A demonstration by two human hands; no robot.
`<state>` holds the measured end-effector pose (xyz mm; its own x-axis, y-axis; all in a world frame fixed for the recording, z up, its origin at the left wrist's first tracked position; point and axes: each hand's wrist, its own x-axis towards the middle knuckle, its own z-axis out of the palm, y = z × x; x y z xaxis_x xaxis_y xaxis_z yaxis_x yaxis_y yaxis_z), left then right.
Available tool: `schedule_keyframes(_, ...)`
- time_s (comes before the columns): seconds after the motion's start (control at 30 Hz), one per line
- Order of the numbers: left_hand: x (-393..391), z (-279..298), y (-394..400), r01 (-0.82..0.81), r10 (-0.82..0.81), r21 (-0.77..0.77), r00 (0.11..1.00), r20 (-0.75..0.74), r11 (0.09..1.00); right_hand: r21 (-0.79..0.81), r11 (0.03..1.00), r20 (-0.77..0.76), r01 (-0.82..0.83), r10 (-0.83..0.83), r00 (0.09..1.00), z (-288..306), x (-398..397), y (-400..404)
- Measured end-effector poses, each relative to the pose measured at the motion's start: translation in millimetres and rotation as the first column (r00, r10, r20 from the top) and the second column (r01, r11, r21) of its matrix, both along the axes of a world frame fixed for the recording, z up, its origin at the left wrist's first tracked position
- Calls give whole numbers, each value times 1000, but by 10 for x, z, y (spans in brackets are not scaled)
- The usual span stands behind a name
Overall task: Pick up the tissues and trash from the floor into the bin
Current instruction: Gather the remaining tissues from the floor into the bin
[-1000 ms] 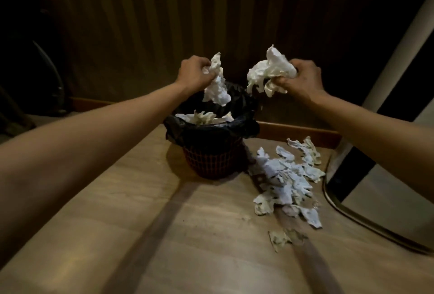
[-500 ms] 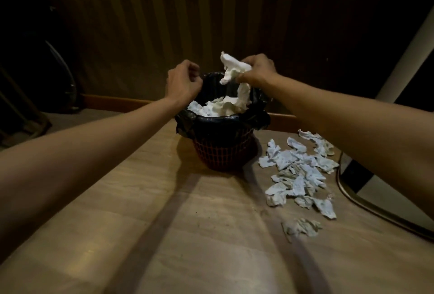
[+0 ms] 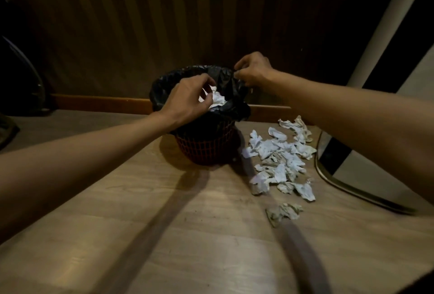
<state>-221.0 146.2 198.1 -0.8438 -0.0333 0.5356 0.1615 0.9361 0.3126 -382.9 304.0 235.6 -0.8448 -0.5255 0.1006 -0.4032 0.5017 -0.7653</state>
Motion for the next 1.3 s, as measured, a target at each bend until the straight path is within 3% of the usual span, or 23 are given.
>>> schedule_keyframes(0.27,-135,-465,590,246,-177,-274,951,254,930,362,926,-22,111,-111,994,-750,-290,1114)
schedule_keyframes(0.4,-338,-782,852,296,-150,-311,897,416,903,617,781,-49,93,-79,996,-1199,-440,1620)
schedule_keyframes(0.53,-686,-1213,960,281,-12,-325,773,634,903,802,597,-39,22,16,999,-1662,-655,1881)
schedule_keyframes(0.7,-1222,-1728,1019,177,3,-184,711,703,967,814,580,-7,23,-30,1000,-2019,-869,1834)
schedule_keyframes(0.83,-1546,-2149,1156,96,-14,-72,687,727,993,776,626,6,76,-128,992,-2404,-1113,1688)
schedule_keyframes(1.1,-1881,-2782,1213,32,-9,-17,687,727,999,609,720,-78,331,-361,929,-3014,-1631,1433)
schedule_keyframes(1.3,-1708,-3023,1128,68,-15,-56,760,650,996,599,739,5,307,-387,922,-3194,-2001,1390)
